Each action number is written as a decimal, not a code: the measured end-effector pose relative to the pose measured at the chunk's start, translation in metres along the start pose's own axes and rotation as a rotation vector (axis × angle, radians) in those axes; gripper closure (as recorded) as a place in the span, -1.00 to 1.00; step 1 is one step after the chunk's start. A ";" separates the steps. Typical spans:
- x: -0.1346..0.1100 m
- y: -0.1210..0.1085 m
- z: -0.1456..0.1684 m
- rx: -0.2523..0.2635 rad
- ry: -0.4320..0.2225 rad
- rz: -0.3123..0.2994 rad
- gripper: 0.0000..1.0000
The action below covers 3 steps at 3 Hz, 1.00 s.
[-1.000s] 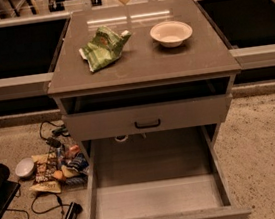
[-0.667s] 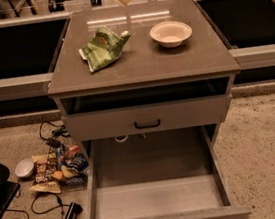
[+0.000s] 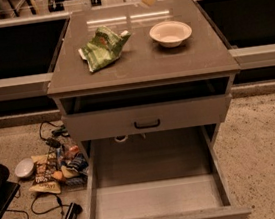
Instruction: Pick green jalapeno chip bag from middle drawer and place on counter
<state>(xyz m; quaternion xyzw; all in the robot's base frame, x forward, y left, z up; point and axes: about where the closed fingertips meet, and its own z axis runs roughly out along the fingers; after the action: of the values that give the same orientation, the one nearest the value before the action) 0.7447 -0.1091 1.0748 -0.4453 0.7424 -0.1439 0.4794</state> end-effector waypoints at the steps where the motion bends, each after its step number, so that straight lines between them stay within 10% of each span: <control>1: 0.008 -0.004 -0.034 -0.046 0.071 -0.062 -1.00; 3: 0.049 -0.002 -0.086 -0.162 0.289 -0.092 -1.00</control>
Offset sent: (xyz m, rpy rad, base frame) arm -0.0972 -0.0531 0.0415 -0.2635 0.2865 0.0320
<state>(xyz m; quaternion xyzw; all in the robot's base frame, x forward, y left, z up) 0.6666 -0.1678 1.0907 -0.4908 0.7915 -0.1680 0.3232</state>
